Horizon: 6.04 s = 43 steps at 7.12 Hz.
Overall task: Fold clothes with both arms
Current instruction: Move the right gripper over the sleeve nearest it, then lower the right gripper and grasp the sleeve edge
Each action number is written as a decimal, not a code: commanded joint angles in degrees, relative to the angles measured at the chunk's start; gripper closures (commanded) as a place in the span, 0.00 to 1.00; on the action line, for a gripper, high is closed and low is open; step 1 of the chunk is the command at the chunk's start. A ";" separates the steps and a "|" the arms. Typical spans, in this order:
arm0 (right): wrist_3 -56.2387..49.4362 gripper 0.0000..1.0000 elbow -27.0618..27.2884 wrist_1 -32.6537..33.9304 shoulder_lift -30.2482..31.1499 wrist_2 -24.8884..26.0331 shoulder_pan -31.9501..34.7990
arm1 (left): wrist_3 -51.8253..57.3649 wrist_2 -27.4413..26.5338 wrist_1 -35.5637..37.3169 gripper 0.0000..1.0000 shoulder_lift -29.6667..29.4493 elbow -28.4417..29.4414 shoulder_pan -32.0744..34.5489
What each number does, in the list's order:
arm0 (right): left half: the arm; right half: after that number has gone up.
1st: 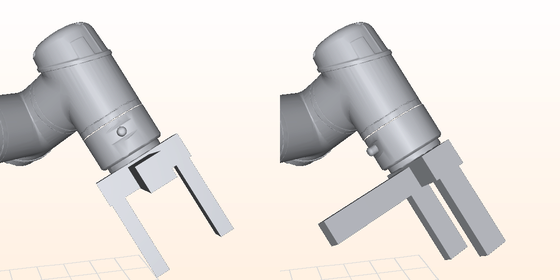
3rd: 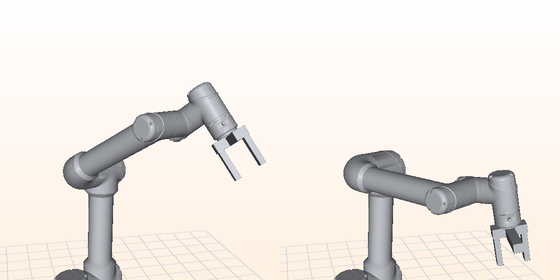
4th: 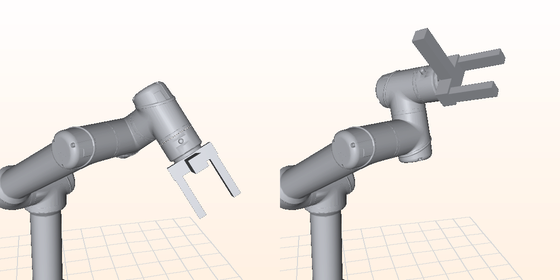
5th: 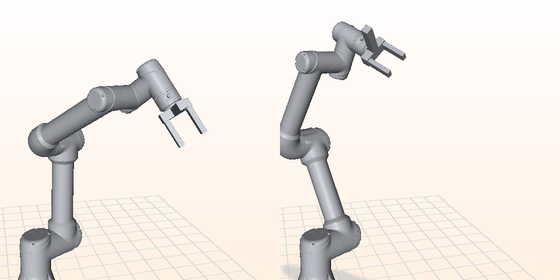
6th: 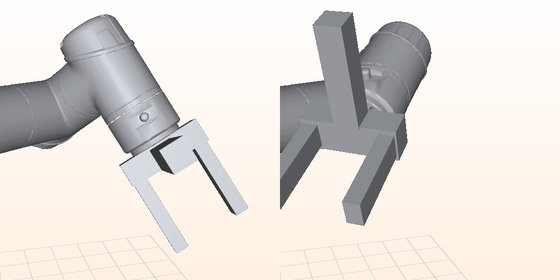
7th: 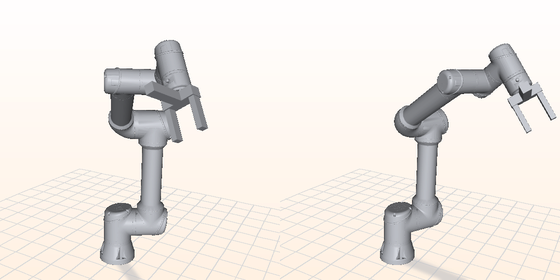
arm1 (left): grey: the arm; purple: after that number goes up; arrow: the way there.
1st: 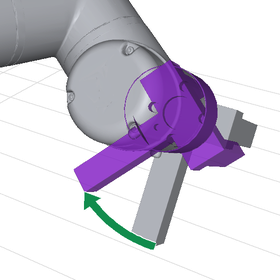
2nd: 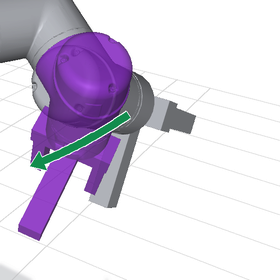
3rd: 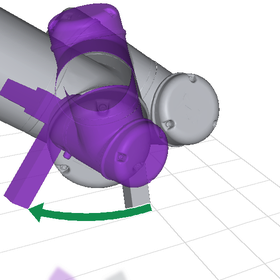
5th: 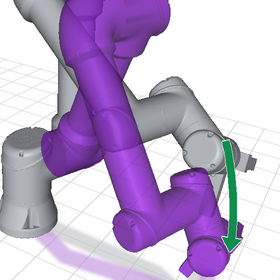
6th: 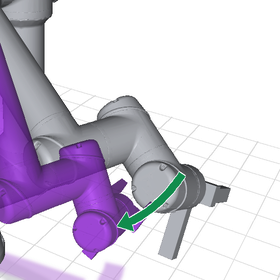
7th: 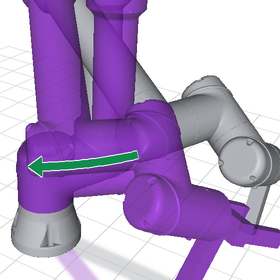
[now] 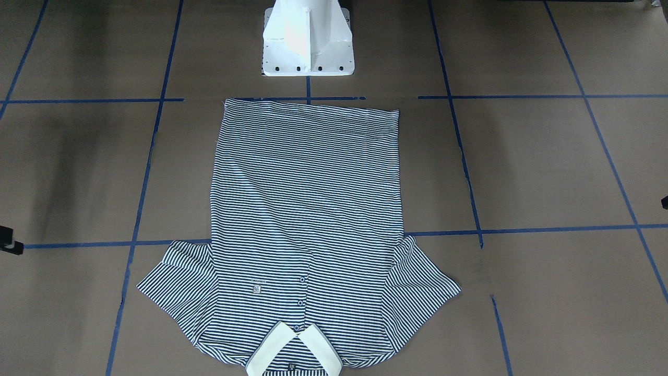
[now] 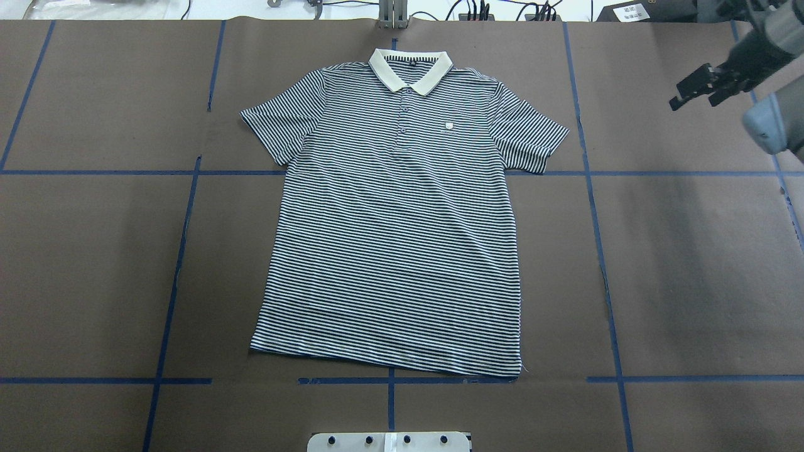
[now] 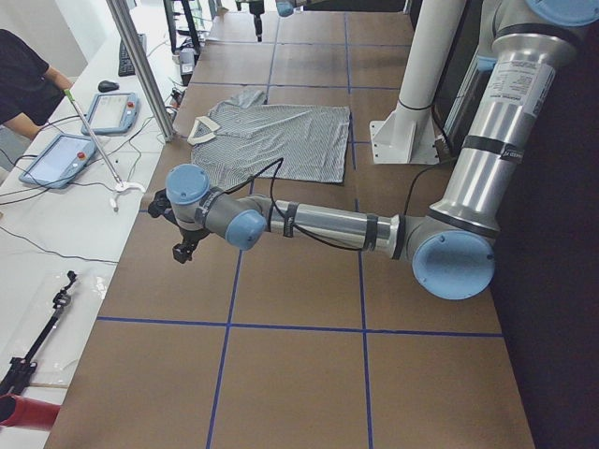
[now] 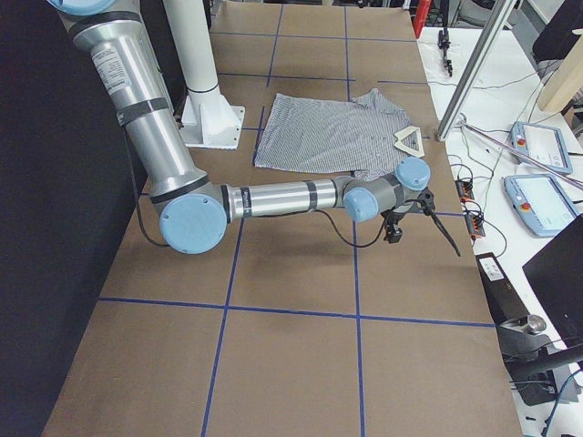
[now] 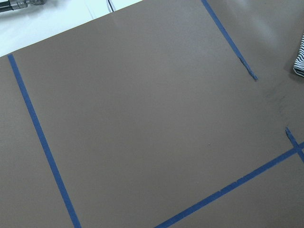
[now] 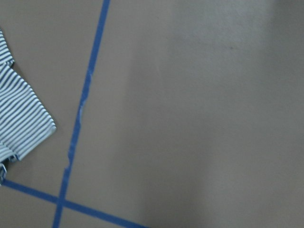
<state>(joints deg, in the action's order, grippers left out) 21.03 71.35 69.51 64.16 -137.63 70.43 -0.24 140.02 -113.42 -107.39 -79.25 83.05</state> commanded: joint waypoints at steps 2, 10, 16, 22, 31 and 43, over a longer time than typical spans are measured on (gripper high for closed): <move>17.88 0.00 -5.23 -6.84 -9.29 12.73 -10.99 | -2.65 -0.18 -0.84 0.00 -0.63 0.15 -0.08; 24.93 0.01 -10.61 -10.63 -10.72 16.86 -17.08 | -5.38 0.34 -1.54 0.00 -0.81 -0.03 -0.08; 24.85 0.25 -10.61 -8.43 -11.07 18.01 -16.99 | -5.47 0.43 -1.54 0.00 -0.72 0.06 -0.08; 23.97 1.00 -10.35 -7.38 -11.87 18.01 -16.64 | -5.47 0.43 -1.54 0.00 -0.72 0.06 -0.08; 23.97 0.00 -9.91 -6.16 -11.87 18.44 -16.20 | -5.56 0.43 -1.54 0.00 -0.72 -0.12 -0.08; 22.39 1.00 -4.31 -4.12 -11.96 18.19 -16.03 | -7.14 0.52 -1.54 0.00 -0.90 -1.43 -0.08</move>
<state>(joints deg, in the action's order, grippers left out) 43.31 64.11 65.66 51.92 -118.91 54.09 -6.77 140.49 -114.96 -108.25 -80.19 82.97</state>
